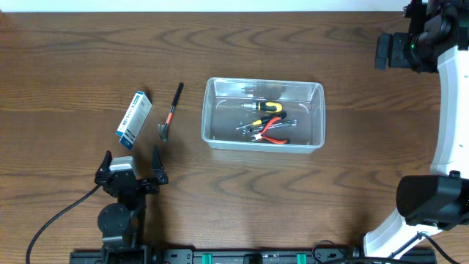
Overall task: Pack container
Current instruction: 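Move the left gripper over the black-orange tool and lower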
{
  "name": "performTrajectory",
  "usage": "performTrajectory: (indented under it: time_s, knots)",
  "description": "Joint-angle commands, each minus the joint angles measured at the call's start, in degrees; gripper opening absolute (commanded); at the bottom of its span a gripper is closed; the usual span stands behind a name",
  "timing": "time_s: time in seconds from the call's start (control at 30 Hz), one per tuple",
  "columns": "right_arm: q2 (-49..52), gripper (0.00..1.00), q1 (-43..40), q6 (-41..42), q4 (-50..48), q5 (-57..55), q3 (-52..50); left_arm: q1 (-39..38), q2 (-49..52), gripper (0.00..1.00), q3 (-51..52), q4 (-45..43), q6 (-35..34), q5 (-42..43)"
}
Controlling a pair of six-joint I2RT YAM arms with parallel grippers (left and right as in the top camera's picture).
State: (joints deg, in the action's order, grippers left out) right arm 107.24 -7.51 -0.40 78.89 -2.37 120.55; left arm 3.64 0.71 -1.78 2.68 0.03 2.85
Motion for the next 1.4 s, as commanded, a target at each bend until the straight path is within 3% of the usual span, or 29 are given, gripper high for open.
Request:
performTrajectory:
  time_s: [0.0,0.4,0.53,0.63,0.73,0.93,1.03,1.23,1.37]
  knots:
    - [-0.3,0.99,0.0,1.0,0.2,0.0,0.3,-0.2,0.0,0.98,1.6,0.9,0.3,0.0]
    - [-0.3,0.99,0.0,1.0,0.2,0.0,0.3,-0.2,0.3,0.98,1.6,0.9,0.3,0.0]
    - [-0.3,0.99,0.0,1.0,0.2,0.0,0.3,-0.2,0.3,0.98,1.4,-0.4,-1.4,3.6]
    - [-0.3,0.99,0.0,1.0,0.2,0.0,0.3,-0.2,1.1,0.98,-0.5,0.9,-5.9,3.8]
    - [-0.3,0.99,0.0,1.0,0.2,0.0,0.3,-0.2,4.0,0.98,-5.2,2.4,-5.0,3.8]
    - [-0.3,0.99,0.0,1.0,0.2,0.0,0.3,-0.2,22.3,0.98,-25.7,8.9,2.6,3.8]
    - [-0.3,0.99,0.0,1.0,0.2,0.0,0.3,-0.2,35.7,0.98,-41.1,20.0,3.1,3.9]
    - [-0.3,0.99,0.0,1.0,0.2,0.0,0.3,-0.2,62.4,0.98,-73.6,48.6,11.8,4.3]
    - [-0.3,0.99,0.0,1.0,0.2,0.0,0.3,-0.2,74.9,0.98,-89.8,57.0,11.7,4.3]
